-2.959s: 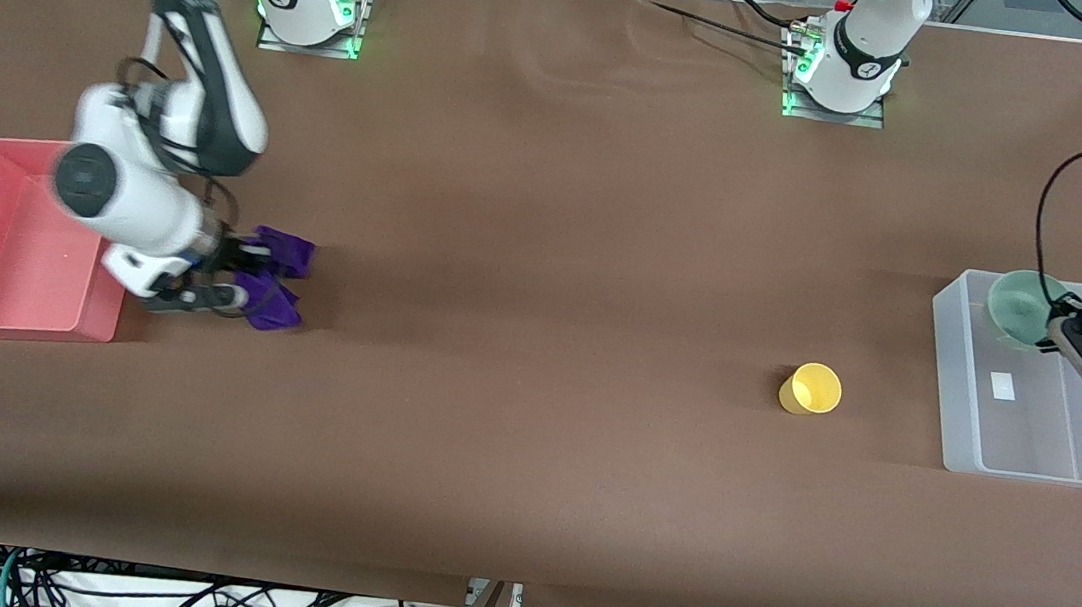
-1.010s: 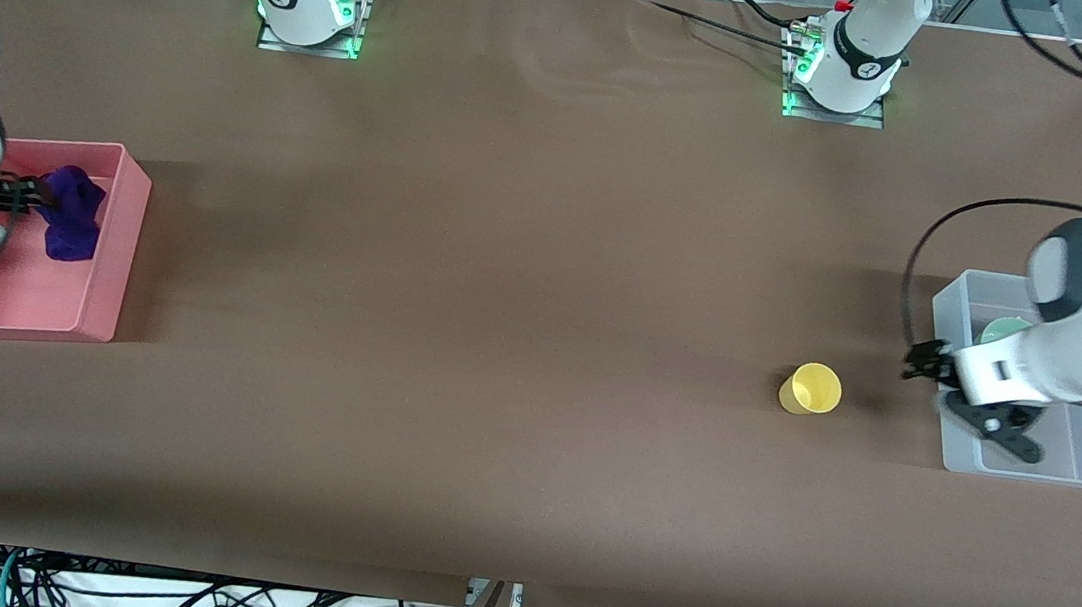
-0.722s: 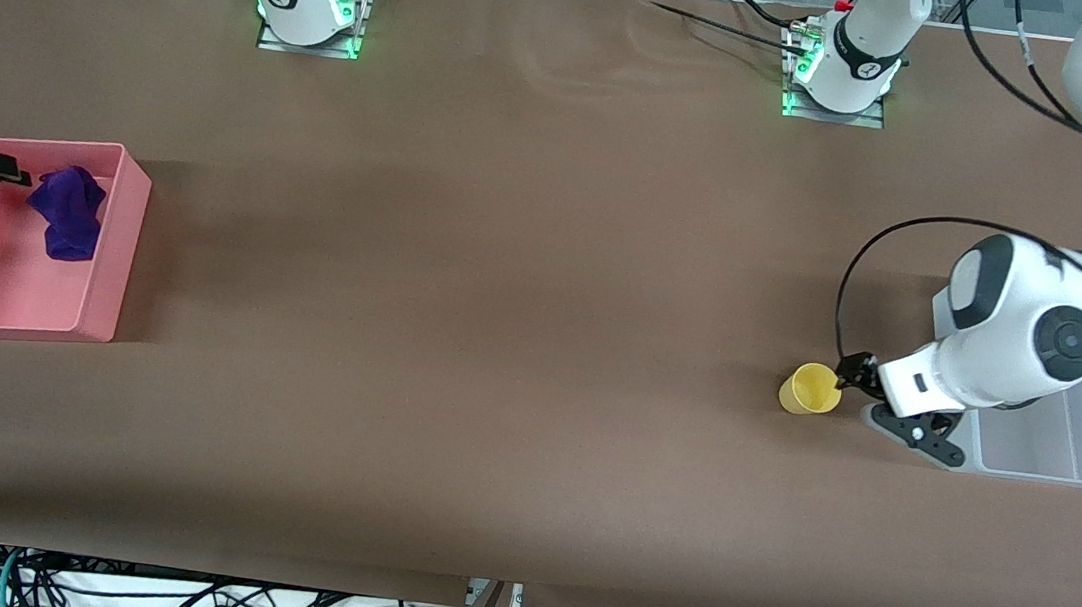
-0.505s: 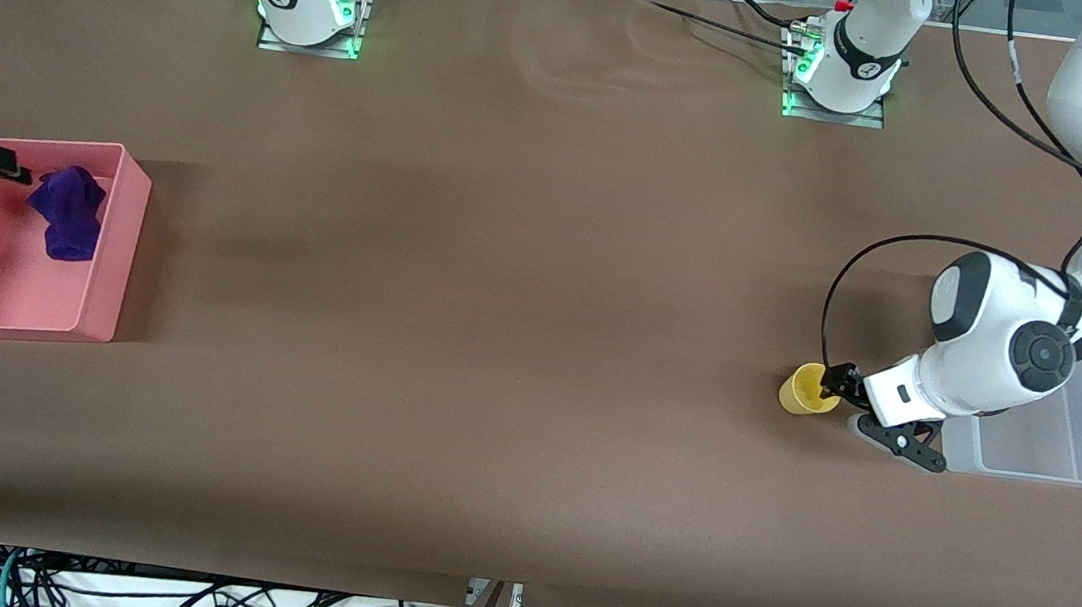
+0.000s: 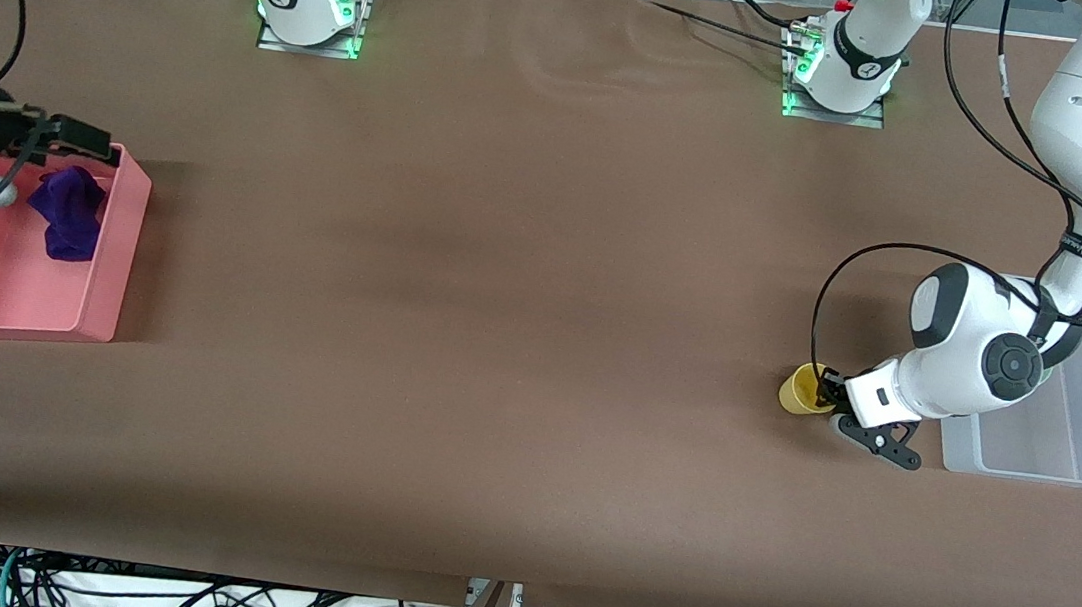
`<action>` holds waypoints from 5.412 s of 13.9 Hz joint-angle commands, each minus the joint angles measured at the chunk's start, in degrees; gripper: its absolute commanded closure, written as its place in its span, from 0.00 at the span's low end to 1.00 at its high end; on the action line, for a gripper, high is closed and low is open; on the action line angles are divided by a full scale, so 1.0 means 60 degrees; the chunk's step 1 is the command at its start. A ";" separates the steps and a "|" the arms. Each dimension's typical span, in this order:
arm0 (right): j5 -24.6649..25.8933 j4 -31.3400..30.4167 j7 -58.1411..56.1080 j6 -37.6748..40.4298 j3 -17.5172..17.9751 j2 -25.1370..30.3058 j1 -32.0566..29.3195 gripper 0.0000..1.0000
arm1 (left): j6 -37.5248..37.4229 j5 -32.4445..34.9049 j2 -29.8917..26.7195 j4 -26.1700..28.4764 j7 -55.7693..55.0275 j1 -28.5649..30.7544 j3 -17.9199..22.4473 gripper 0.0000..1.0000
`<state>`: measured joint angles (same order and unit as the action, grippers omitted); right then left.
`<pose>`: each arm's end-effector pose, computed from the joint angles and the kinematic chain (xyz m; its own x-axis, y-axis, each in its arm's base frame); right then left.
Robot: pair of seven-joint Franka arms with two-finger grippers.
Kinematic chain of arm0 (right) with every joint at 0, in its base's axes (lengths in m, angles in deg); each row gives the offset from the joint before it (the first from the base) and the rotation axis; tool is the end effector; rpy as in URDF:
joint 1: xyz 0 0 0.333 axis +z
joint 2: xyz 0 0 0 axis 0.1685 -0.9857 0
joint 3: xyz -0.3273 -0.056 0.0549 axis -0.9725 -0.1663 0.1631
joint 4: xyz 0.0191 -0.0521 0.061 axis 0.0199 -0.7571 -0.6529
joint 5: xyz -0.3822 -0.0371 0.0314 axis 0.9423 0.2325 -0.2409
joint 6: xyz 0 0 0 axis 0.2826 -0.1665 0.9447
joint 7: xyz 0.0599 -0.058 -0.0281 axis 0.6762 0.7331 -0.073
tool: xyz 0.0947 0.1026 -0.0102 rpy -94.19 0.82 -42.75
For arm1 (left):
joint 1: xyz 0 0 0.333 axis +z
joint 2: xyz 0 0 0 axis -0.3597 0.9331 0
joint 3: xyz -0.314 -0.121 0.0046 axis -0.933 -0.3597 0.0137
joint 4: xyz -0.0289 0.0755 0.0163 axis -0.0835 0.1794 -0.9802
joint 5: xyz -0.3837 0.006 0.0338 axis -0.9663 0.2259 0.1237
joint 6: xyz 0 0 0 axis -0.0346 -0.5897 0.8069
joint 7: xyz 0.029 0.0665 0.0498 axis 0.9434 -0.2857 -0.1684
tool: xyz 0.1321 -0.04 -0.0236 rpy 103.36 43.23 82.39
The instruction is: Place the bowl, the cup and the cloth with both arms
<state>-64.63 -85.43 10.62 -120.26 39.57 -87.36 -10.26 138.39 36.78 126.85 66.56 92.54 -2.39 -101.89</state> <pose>0.5616 -0.0136 0.5297 0.9746 0.0889 -0.2055 0.0725 -0.9937 -0.0859 0.6621 -0.0267 0.2020 0.9332 -0.3592 0.0055 -0.3571 -0.9260 0.1222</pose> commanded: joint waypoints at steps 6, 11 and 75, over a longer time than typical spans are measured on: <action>0.0770 0.0197 0.1488 0.0029 0.0692 0.0290 0.0122 0.00 | -0.2289 -0.0094 -0.1449 -0.0152 -0.0062 0.0035 -0.0032 1.00; 0.0799 0.0605 0.1680 0.0015 0.0677 0.0320 0.0122 0.00 | -0.5027 0.0299 -0.3077 -0.0123 0.2130 0.0809 0.0086 1.00; 0.0784 0.1018 0.1152 -0.0439 0.0457 0.0173 0.0078 0.00 | -0.5355 -0.1354 -0.7342 0.1152 -0.2566 -0.3774 0.3645 0.00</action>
<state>-60.25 -80.42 17.95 -123.10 42.14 -86.06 -9.55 105.43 27.10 83.90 72.20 79.07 -23.55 -80.86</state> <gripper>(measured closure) 0.000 0.000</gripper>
